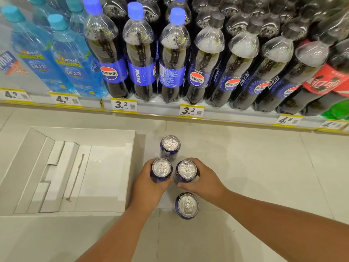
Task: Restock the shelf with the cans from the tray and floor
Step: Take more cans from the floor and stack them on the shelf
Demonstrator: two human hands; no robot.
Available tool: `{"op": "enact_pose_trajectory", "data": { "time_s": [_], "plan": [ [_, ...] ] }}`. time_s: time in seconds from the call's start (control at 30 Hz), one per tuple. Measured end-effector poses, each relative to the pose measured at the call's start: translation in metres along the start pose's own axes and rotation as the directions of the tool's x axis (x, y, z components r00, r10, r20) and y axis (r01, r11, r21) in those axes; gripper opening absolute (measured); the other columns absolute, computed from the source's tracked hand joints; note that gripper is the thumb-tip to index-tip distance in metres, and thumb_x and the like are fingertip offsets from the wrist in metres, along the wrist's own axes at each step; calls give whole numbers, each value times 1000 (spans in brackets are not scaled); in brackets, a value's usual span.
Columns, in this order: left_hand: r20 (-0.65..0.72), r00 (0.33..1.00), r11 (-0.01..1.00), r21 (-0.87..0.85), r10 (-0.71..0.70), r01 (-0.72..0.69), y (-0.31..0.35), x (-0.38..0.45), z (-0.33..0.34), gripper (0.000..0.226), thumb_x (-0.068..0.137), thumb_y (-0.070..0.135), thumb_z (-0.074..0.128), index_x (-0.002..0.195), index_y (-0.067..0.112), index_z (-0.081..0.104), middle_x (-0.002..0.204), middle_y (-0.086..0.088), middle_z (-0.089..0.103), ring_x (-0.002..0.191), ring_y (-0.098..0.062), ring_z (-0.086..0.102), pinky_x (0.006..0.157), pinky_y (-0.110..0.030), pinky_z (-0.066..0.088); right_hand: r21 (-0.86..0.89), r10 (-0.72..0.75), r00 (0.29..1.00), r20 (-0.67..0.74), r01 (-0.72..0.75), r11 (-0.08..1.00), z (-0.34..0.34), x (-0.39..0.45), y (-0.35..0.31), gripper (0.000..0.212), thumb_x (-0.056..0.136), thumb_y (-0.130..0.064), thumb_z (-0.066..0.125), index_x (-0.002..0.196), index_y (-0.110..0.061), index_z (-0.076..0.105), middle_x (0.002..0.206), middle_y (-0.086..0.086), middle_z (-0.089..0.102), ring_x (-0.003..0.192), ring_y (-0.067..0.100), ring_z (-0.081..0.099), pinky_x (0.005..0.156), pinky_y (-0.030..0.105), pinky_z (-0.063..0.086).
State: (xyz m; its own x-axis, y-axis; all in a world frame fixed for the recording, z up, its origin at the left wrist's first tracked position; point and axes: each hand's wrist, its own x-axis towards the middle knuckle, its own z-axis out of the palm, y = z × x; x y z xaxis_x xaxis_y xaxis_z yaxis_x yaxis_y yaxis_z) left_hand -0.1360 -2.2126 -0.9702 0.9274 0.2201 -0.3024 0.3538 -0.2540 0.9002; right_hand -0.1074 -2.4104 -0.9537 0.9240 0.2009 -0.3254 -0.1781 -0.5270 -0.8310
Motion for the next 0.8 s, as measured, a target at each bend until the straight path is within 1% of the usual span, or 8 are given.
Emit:
{"op": "enact_pose_trajectory", "data": {
  "time_s": [0.1,0.2,0.37,0.43,0.5,0.57,0.7,0.8],
  "plan": [
    [-3,1000,1000,-11,-2,2,9,-6,-1,63,63,20,90,105,54,56,101,31,68,94,10,64,73,-2,45,-3,-22,999,-25,22,1000,-7,2,-8,68,61,-30,95,119,-36,59,108,-17,70,103,2,65,89,16,48],
    [-26,1000,1000,8,16,-15,37,-14,-11,61,62,29,90,98,60,53,97,40,63,90,18,59,69,4,39,24,-10,996,-89,12,1000,-19,1,-28,66,59,-31,95,115,-35,61,105,-17,71,101,1,66,88,17,48],
    [-43,998,999,1,49,-49,123,-31,-61,64,57,35,92,108,43,54,93,41,62,86,18,58,68,2,39,97,5,982,-189,14,995,-50,-30,-107,65,58,-27,96,114,-34,62,104,-18,72,98,2,67,82,13,50],
    [-48,997,998,-3,61,-61,176,-43,-94,65,54,38,92,108,41,55,91,36,66,86,15,61,70,-4,43,116,-8,980,-200,32,993,-70,-52,-160,64,57,-29,94,113,-35,62,104,-17,72,99,3,67,82,12,49],
    [-40,997,997,-11,73,-73,239,-58,-127,65,52,41,92,107,39,57,94,25,71,89,5,65,76,-16,48,136,-25,980,-196,53,989,-97,-75,-224,62,56,-31,91,111,-40,62,105,-19,72,99,3,67,81,11,48],
    [-29,995,995,-20,92,-93,307,-77,-160,65,51,42,90,108,38,59,96,20,72,91,-1,67,79,-22,50,151,-44,985,-169,70,986,-127,-99,-293,64,58,-27,91,112,-42,61,105,-21,71,99,2,67,79,10,48],
    [-40,990,991,-6,137,-137,448,-115,-227,63,55,42,90,109,37,59,93,31,68,84,12,62,65,-4,43,166,-81,988,-131,102,981,-188,-144,-440,65,61,-31,93,115,-44,59,107,-24,71,100,-3,66,78,11,50],
    [-40,986,987,9,162,-162,548,-141,-273,61,56,40,91,108,40,58,91,27,69,83,13,62,63,-3,42,188,-105,986,-132,129,974,-227,-172,-539,63,63,-27,93,116,-38,61,107,-17,73,100,2,68,83,21,53]
  ]
}}
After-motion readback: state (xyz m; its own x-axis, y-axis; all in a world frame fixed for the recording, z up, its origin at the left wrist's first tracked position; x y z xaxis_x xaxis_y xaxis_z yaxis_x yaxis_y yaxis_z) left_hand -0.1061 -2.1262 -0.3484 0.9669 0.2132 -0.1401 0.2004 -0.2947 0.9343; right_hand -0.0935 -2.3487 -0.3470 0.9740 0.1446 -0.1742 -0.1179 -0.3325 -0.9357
